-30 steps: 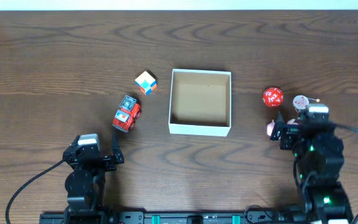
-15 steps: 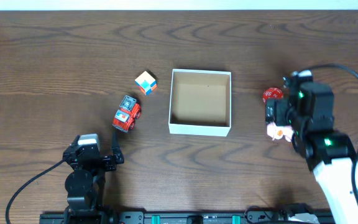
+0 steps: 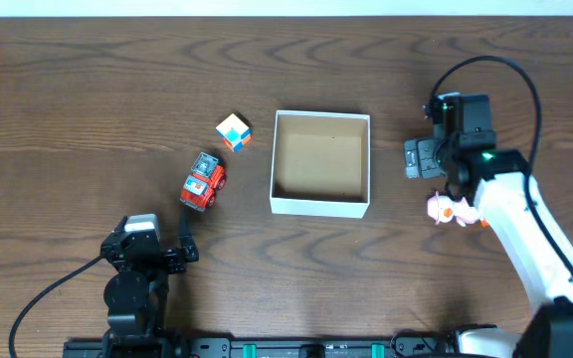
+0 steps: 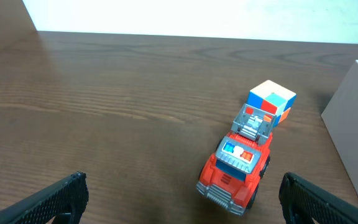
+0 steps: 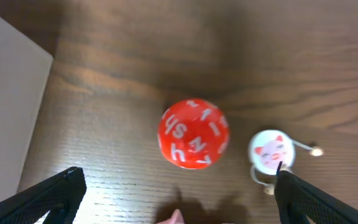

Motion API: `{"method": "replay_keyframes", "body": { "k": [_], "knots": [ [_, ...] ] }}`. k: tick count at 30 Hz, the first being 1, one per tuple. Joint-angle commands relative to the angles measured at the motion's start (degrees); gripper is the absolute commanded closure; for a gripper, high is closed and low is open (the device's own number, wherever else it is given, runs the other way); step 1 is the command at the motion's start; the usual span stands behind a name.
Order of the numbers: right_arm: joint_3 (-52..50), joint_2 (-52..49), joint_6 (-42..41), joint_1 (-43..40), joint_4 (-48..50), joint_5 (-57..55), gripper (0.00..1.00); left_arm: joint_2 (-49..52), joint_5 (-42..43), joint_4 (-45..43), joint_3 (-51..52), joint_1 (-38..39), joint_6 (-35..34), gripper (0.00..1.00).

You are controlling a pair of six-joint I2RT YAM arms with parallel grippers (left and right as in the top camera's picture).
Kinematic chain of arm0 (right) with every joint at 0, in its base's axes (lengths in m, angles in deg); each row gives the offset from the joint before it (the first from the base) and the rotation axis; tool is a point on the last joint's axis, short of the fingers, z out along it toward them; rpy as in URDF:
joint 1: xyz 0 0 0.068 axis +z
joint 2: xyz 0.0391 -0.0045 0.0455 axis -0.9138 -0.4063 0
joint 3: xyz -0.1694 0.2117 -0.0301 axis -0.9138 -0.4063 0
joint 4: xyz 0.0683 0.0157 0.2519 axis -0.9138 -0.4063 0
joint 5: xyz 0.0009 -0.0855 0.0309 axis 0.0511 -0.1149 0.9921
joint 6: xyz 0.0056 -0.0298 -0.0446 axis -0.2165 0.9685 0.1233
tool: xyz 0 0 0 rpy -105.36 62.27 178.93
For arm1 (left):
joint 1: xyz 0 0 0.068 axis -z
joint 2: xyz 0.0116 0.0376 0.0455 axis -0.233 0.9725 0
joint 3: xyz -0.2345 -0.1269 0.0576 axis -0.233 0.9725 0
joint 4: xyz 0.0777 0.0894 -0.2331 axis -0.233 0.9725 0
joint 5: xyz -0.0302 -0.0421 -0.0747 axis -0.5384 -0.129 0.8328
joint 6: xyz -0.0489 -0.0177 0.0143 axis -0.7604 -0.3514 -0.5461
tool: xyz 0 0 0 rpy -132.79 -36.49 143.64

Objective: Pack container
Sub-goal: 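Move the right gripper over the white duck figure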

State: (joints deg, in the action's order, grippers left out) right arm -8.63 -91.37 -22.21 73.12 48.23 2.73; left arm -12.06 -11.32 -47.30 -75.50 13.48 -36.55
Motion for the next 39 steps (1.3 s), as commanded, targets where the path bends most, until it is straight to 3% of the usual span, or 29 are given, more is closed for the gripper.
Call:
{"method": "replay_keyframes", "body": {
  "k": [1,14,18,26,33,39],
  "knots": [
    [0.96,0.33,0.70,0.39,0.35,0.63,0.01,-0.31,0.35,1.20,1.03,-0.33,0.81,0.02],
    [0.96,0.70,0.50,0.33,-6.16,-5.81,0.01,-0.31,0.35,1.20,1.03,-0.31,0.81,0.02],
    [0.96,0.70,-3.85,0.31,-10.93,-5.86,0.01,-0.31,0.35,1.20,1.03,-0.33,0.81,0.02],
    [0.96,0.70,-38.27,-0.72,-22.43,-6.75,0.01,-0.31,0.35,1.20,1.03,-0.33,0.81,0.02],
    [0.85,0.70,-51.45,-0.70,-25.14,-8.76,0.01,-0.31,0.35,1.20,1.03,-0.31,0.81,0.02],
    [-0.09,0.70,-75.01,-0.76,-30.23,-16.96,0.01,-0.31,0.35,1.20,1.03,-0.31,0.81,0.02]
  ]
}}
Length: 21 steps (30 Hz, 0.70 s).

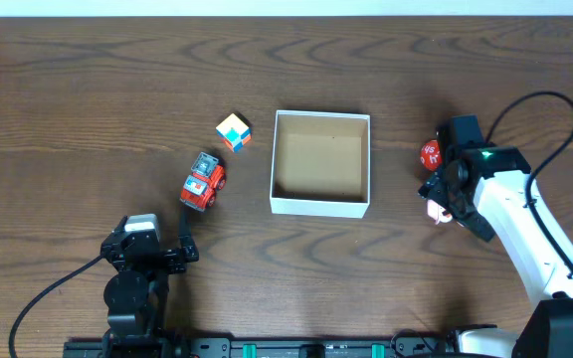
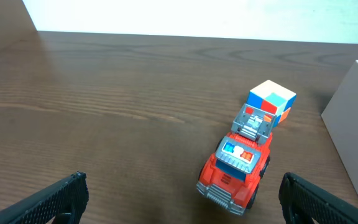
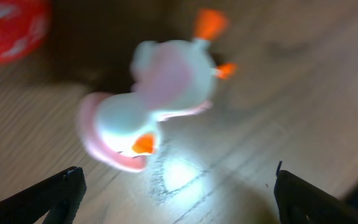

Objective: Pack container
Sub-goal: 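Move the right gripper over the white duck figure, then lower the right gripper and grasp the white duck figure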

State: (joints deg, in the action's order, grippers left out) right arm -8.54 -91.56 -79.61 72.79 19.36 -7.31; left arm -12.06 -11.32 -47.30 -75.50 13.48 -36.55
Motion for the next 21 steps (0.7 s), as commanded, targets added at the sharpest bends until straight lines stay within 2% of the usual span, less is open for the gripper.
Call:
{"method": "replay_keyframes", "body": {
  "k": [1,4,21],
  "knots": [
    [-0.55,0.90,-21.14,-0.52,-1.75,-8.00,0.01,-0.31,0.35,1.20,1.03,-0.31,0.81,0.02],
    [-1.53,0.81,-23.82,-0.90,-0.57,-9.09,0.01,-0.31,0.35,1.20,1.03,-0.33,0.81,0.02],
    [-11.91,0.72,-23.80,-2.89,14.40,-12.94,0.01,-0.31,0.35,1.20,1.03,-0.33,0.81,0.02]
  ]
}}
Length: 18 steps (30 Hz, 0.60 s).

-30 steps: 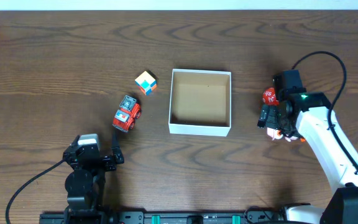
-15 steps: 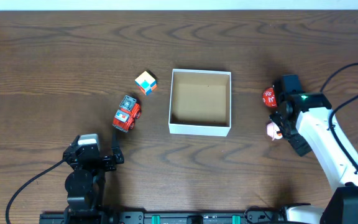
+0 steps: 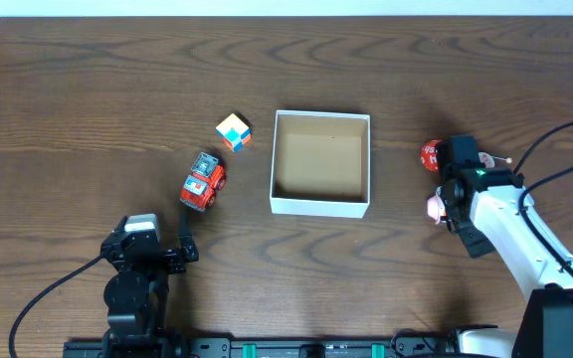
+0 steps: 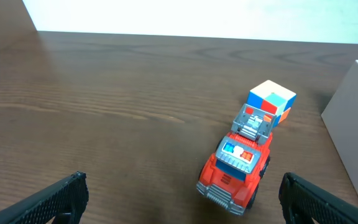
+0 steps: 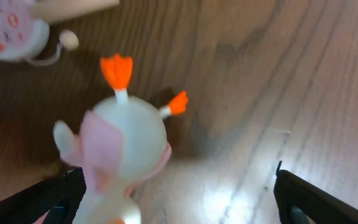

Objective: Pack container
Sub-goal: 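Lower the right gripper and grasp the white duck figure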

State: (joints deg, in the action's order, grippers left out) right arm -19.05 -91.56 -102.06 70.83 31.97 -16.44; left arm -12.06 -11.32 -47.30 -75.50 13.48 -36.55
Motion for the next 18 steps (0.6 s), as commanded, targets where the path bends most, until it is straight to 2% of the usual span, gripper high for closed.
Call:
{"method": "replay_keyframes", "body": {
  "k": [1,7,18],
  "knots": [
    [-2.01,0.72,-1.36,-1.14,3.28,-3.78,0.01,-0.31,0.35,1.20,1.03,-0.33,0.81,0.02],
    [-6.38,0.68,-1.33,-1.46,12.31,-3.76,0.08,-0.31,0.35,1.20,1.03,-0.31,0.81,0.02],
    [-8.48,0.02,-0.90,-1.46,15.54,-3.76,0.22,-0.31,0.35,1.20,1.03,-0.33,0.81,0.02]
  ]
}}
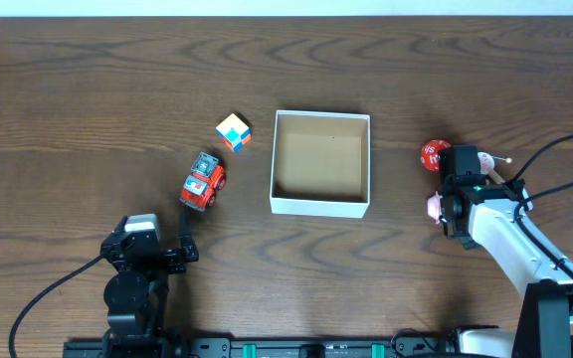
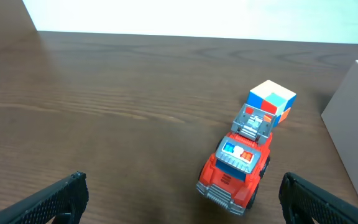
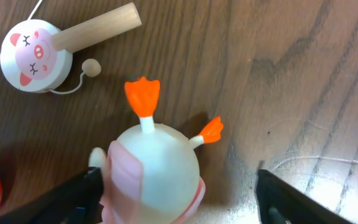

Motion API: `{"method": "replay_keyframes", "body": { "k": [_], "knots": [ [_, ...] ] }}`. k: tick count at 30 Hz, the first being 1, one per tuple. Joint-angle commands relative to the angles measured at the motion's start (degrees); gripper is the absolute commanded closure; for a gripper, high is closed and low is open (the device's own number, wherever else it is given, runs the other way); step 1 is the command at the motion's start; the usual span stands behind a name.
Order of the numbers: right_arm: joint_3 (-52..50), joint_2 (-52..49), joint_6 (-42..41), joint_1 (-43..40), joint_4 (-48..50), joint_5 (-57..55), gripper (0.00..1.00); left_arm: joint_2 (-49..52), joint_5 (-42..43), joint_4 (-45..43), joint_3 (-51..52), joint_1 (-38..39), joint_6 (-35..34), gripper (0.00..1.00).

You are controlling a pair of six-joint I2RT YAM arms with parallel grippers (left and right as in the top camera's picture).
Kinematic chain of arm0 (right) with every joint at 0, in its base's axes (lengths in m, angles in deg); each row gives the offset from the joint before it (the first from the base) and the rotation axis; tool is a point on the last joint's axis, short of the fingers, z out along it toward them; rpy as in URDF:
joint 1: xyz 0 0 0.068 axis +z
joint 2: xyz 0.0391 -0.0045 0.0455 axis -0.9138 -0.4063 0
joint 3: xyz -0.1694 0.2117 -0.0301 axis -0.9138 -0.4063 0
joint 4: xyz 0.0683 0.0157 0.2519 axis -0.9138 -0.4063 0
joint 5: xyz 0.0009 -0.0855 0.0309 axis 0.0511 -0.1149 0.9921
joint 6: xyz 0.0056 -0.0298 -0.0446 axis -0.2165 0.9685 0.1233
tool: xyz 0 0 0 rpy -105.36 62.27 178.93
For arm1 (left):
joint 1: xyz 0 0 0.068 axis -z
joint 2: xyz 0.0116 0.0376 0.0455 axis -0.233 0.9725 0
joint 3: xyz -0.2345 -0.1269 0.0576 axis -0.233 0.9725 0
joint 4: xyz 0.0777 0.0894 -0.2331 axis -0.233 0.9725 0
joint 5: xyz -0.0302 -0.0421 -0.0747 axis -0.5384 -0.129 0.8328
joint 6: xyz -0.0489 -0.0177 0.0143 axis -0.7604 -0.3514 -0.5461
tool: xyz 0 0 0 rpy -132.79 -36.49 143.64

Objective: Pack container
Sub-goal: 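Lower the right gripper and grasp the white duck figure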

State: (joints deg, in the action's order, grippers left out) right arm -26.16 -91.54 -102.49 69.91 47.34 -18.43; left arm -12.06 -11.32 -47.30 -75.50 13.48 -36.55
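The white open box (image 1: 321, 164) stands mid-table with nothing in it. A white and pink duck toy (image 3: 157, 171) with orange feet lies right of the box, also seen from above (image 1: 433, 206). My right gripper (image 3: 179, 199) is low over it and open, its fingers (image 3: 82, 193) either side of the duck's body. The left finger is close to the duck and a gap shows on the right. A red truck (image 2: 236, 165) and a coloured cube (image 2: 271, 99) lie left of the box. My left gripper (image 2: 182, 205) stands open short of the truck.
A red lettered die (image 1: 433, 155) and a pig-faced drum toy with a wooden handle (image 3: 36, 53) lie just beyond the duck. The box wall (image 2: 356, 118) rises at the right of the left wrist view. The right arm's cable (image 1: 565, 149) loops over the table's right edge.
My right gripper's fingers stand a little closer together and now flank the duck's body. The duck, die and pig drum lie where they were. The left arm has not moved.
My right gripper was open over the red die and pig drum. Then it was over the duck, nearer the table's front. Then it had turned, with the duck's feet pointing away, and now it straddles the duck. The left gripper stayed open by the truck throughout.
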Motion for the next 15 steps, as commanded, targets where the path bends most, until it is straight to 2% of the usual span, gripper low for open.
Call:
{"method": "replay_keyframes", "body": {
  "k": [1,5,12,13,15],
  "knots": [
    [-1.90,-0.35,-0.46,-0.55,0.90,-1.77,0.23,-0.31,0.35,1.20,1.03,-0.31,0.81,0.02],
    [-3.04,-2.25,-0.42,-0.55,3.43,-1.77,0.23,-0.31,0.35,1.20,1.03,-0.33,0.81,0.02],
    [-3.04,-3.43,2.60,-0.55,6.27,-1.77,0.32,-0.31,0.35,1.20,1.03,-0.31,0.81,0.02],
    [-3.04,-3.43,2.78,-0.55,6.40,-1.77,0.36,-0.31,0.35,1.20,1.03,-0.31,0.81,0.02],
    [-3.04,-3.48,3.74,-0.55,6.75,-1.75,0.51,-0.31,0.35,1.20,1.03,-0.33,0.81,0.02]
  ]
}}
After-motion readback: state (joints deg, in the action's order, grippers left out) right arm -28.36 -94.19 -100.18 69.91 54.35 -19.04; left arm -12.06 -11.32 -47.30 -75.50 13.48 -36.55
